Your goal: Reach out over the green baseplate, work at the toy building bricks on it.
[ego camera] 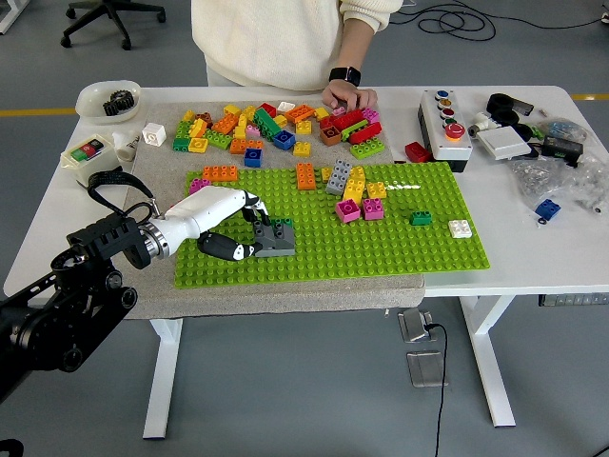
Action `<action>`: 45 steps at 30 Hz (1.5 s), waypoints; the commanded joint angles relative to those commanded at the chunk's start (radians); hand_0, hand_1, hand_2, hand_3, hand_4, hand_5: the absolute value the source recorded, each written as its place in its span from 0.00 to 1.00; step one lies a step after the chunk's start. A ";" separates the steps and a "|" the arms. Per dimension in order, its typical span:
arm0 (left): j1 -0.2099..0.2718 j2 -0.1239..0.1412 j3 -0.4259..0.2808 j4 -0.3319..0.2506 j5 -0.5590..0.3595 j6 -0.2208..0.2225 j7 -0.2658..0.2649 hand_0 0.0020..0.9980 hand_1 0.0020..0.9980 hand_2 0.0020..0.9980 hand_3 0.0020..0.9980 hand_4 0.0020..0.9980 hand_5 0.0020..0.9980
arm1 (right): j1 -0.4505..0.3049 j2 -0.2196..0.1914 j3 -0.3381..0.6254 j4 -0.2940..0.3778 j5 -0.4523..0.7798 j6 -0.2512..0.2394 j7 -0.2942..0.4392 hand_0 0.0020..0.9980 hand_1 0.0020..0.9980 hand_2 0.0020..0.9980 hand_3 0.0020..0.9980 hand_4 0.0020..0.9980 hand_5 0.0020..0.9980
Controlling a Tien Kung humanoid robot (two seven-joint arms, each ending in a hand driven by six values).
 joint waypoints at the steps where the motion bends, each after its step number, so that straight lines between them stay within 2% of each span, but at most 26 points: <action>1: 0.000 0.000 0.000 0.001 -0.001 0.000 0.000 0.65 0.58 0.53 0.53 0.57 0.10 | 0.000 0.000 0.000 0.000 0.000 0.000 0.000 0.74 0.64 0.68 0.61 0.82 0.53; 26: -0.033 -0.021 0.049 0.099 -0.036 0.066 -0.077 0.66 0.58 0.53 0.53 0.56 0.07 | 0.001 0.002 -0.003 0.000 -0.001 0.001 -0.001 0.74 0.64 0.68 0.61 0.82 0.52; 39: -0.034 -0.002 0.029 0.111 -0.011 0.079 -0.082 0.66 0.57 0.53 0.53 0.57 0.06 | 0.001 0.002 -0.001 0.000 0.000 0.000 0.000 0.74 0.64 0.68 0.61 0.82 0.52; 45: -0.040 -0.001 0.035 0.122 -0.014 0.083 -0.087 0.66 0.57 0.53 0.53 0.57 0.06 | 0.002 0.002 -0.002 0.000 0.000 0.000 0.000 0.74 0.64 0.68 0.61 0.82 0.52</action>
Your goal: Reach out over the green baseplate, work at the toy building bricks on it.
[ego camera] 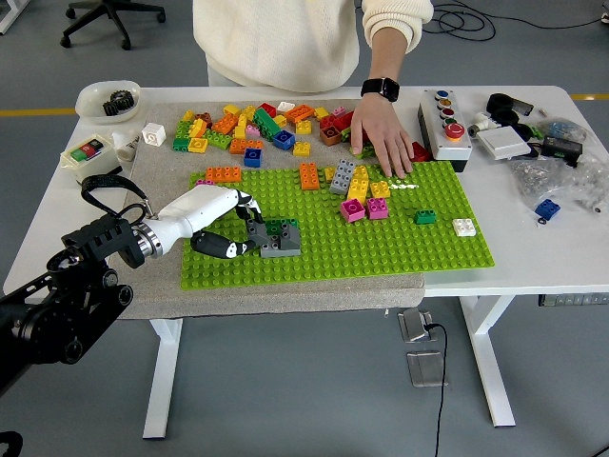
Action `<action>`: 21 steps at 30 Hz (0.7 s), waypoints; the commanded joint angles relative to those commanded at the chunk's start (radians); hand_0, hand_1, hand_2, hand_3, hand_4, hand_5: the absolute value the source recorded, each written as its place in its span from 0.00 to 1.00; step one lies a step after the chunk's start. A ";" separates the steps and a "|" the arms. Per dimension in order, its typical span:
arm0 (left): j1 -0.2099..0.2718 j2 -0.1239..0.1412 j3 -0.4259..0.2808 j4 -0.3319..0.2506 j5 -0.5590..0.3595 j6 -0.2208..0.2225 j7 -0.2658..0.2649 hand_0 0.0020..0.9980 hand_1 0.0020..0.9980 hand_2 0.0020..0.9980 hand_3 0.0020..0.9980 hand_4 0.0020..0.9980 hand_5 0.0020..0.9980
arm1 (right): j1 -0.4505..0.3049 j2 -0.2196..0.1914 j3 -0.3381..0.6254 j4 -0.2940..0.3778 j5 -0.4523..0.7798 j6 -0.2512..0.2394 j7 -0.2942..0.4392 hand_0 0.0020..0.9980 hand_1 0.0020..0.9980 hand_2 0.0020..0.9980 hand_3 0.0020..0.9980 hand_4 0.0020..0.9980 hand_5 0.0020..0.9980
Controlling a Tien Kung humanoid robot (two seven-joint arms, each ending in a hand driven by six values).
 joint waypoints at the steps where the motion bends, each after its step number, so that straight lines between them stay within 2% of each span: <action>1: -0.001 -0.001 0.002 0.004 -0.001 0.000 -0.001 0.66 0.57 0.53 0.53 0.57 0.06 | 0.000 0.000 0.000 0.000 0.000 0.000 0.000 0.74 0.64 0.68 0.61 0.82 0.52; 21: -0.007 -0.018 0.014 0.008 -0.018 -0.008 -0.005 0.66 0.57 0.53 0.53 0.58 0.05 | 0.001 0.001 -0.001 0.000 0.003 0.000 0.000 0.74 0.65 0.68 0.62 0.82 0.52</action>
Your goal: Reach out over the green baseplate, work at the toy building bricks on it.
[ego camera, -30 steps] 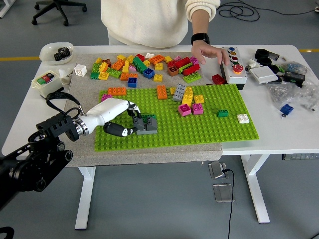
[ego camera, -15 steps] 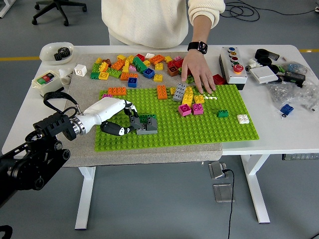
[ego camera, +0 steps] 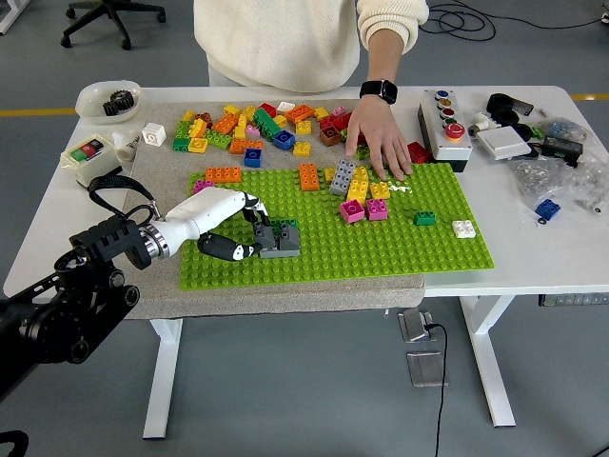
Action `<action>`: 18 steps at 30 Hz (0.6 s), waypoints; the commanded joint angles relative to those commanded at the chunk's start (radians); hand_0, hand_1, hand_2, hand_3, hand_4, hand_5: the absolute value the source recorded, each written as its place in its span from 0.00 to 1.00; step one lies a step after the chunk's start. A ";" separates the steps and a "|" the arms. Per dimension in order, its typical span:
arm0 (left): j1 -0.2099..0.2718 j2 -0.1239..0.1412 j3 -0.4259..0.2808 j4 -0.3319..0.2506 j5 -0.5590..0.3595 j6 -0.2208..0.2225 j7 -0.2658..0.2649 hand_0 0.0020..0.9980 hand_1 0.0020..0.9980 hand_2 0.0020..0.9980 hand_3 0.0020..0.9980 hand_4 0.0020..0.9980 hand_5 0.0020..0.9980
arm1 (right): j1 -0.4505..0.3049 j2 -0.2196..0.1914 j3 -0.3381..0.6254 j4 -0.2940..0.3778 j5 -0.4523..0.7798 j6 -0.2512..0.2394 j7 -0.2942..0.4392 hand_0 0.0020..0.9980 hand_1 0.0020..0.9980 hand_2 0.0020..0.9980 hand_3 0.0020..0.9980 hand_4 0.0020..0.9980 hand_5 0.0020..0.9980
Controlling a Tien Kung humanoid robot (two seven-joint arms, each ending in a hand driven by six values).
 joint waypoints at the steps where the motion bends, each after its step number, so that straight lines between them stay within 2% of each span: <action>1: 0.000 -0.001 0.001 0.002 0.000 0.000 0.000 0.66 0.57 0.53 0.53 0.58 0.05 | 0.000 0.000 0.000 0.000 0.000 0.000 0.000 0.74 0.65 0.68 0.62 0.82 0.52; 18: -0.005 -0.010 0.021 0.030 -0.013 0.014 -0.012 0.66 0.57 0.53 0.53 0.59 0.04 | -0.004 0.002 -0.004 0.000 -0.001 0.001 0.000 0.74 0.65 0.68 0.62 0.82 0.52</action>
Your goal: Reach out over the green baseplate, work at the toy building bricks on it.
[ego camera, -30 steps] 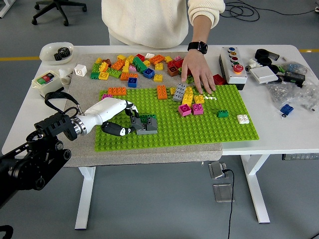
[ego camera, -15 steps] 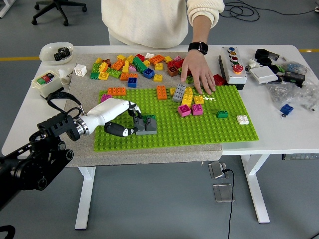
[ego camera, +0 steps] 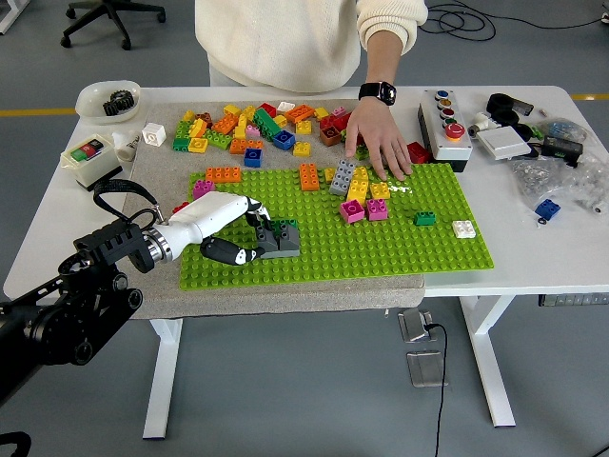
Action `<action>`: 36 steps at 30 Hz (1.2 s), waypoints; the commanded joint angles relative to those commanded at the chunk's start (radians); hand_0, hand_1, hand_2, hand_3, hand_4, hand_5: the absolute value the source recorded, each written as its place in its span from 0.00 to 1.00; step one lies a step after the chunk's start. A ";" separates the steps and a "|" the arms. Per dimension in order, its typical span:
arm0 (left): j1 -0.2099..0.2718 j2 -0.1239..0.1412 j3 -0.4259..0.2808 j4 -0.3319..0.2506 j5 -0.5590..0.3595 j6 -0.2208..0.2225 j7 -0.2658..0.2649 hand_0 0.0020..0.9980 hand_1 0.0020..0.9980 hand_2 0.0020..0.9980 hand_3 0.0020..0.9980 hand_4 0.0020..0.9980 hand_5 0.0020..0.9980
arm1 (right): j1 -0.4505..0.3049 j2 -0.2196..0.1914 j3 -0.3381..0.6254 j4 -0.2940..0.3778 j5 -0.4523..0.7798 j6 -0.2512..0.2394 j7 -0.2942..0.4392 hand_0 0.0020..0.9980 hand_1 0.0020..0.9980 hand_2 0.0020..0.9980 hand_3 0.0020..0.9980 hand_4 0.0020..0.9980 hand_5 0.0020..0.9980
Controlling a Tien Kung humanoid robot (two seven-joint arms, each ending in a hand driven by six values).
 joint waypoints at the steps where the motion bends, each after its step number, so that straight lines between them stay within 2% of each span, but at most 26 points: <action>1: 0.000 0.000 0.001 0.001 0.000 0.000 0.000 0.66 0.57 0.53 0.53 0.59 0.04 | 0.000 0.000 0.000 0.000 0.000 0.000 0.000 0.74 0.65 0.68 0.62 0.82 0.52; 12: -0.013 -0.008 0.009 0.022 -0.012 0.011 -0.007 0.67 0.57 0.53 0.53 0.59 0.04 | -0.001 0.000 -0.003 0.000 -0.001 0.001 0.000 0.74 0.65 0.68 0.62 0.82 0.52; 27: -0.021 -0.010 0.009 0.024 -0.013 -0.006 -0.013 0.68 0.58 0.53 0.53 0.57 0.05 | 0.002 0.000 -0.004 0.000 0.003 0.001 0.000 0.74 0.64 0.68 0.62 0.82 0.52; 36: -0.023 -0.012 0.010 0.026 -0.013 0.000 -0.017 0.68 0.58 0.53 0.53 0.57 0.06 | 0.002 0.000 -0.003 0.000 0.001 0.001 0.000 0.74 0.64 0.68 0.62 0.82 0.52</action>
